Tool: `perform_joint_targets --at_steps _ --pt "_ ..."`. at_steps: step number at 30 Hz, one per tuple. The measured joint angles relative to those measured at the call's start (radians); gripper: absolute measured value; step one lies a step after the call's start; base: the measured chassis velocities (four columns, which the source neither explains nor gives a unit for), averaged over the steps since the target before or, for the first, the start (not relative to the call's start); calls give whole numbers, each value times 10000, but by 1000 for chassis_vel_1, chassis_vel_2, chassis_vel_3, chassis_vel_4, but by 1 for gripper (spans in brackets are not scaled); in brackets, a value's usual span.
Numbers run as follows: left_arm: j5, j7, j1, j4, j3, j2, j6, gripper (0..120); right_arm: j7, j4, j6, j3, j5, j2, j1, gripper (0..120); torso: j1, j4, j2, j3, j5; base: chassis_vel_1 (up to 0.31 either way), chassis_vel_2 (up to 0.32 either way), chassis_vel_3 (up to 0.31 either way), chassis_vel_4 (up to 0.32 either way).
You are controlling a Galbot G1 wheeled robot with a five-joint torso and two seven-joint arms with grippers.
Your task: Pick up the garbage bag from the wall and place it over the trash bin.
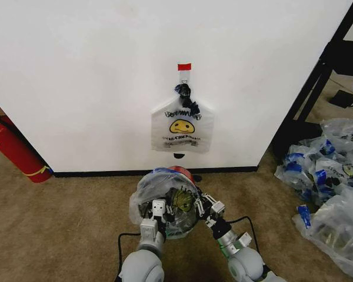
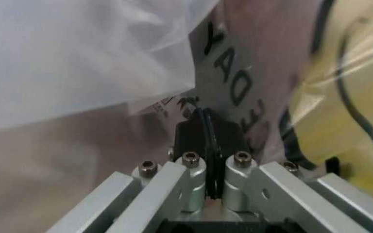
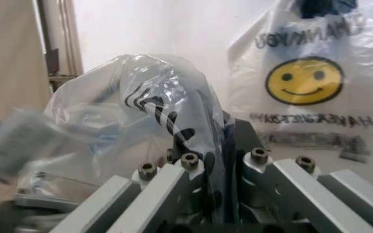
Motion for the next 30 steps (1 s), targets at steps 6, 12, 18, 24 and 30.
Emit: perform_joint_targets --at_steps 6,12,18,24,30 --pt "255 -113 -368 648 -124 -218 -154 0 -298 170 102 -20 -95 -13 -170 2 0 0 0 0 0 0 0 0 0" --pt "332 -137 -577 1010 -186 -352 -238 0 -468 262 117 -49 -103 9 -213 2 0 0 0 0 0 0 0 0 0" --pt "138 26 -733 1137 -184 -361 -319 0 -692 306 118 -91 -69 11 -251 2 0 0 0 0 0 0 0 0 0" --pt "-467 275 -1149 1455 -153 -327 -376 0 -1048 345 116 -99 105 -21 -300 2 0 0 0 0 0 0 0 0 0" --pt "-887 312 -1507 1750 -216 -325 -390 0 -1205 366 113 -78 195 -68 -341 2 0 0 0 0 -1 0 0 0 0"
